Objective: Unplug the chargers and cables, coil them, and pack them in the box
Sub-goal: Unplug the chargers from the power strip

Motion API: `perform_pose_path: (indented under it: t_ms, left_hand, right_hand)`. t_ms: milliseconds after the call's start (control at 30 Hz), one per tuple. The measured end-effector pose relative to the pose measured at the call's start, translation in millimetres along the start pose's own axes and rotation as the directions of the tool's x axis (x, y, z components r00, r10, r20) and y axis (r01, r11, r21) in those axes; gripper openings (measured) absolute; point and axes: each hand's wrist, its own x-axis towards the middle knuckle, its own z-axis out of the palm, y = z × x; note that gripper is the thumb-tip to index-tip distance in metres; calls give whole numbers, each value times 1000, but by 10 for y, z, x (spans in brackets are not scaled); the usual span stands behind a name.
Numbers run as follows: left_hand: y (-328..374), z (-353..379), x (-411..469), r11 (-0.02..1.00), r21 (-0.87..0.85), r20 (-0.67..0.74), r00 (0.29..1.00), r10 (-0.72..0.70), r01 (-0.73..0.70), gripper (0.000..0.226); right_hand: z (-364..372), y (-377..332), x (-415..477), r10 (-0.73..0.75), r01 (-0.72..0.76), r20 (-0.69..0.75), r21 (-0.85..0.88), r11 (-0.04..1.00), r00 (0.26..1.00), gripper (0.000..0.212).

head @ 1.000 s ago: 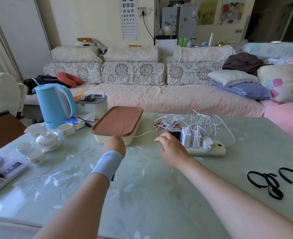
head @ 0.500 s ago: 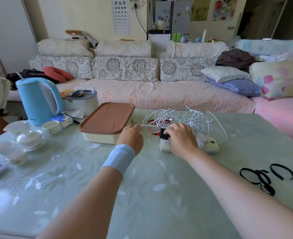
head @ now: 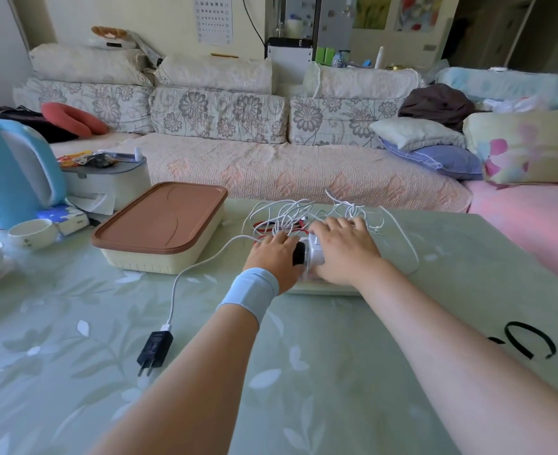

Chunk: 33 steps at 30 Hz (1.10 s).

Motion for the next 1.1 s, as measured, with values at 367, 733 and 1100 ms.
perform_pose_path:
  t_ms: [367, 733, 1100]
  left_hand:
    - [-166, -12, 198, 949, -312, 93, 996, -15, 43, 33]
    - [-124, -12, 104, 944, -324, -3, 998, -68, 64, 20]
    - [-94, -100, 120, 965, -263, 30, 1000, -9, 16, 19]
  right_hand:
    - [64, -39, -35, 42, -51, 40, 255, 966, 998, 68]
    - [56, -34, -56, 124, -128, 33, 376, 918, 992, 70]
    - [46, -42, -80, 136, -130, 11, 381, 915, 991, 69]
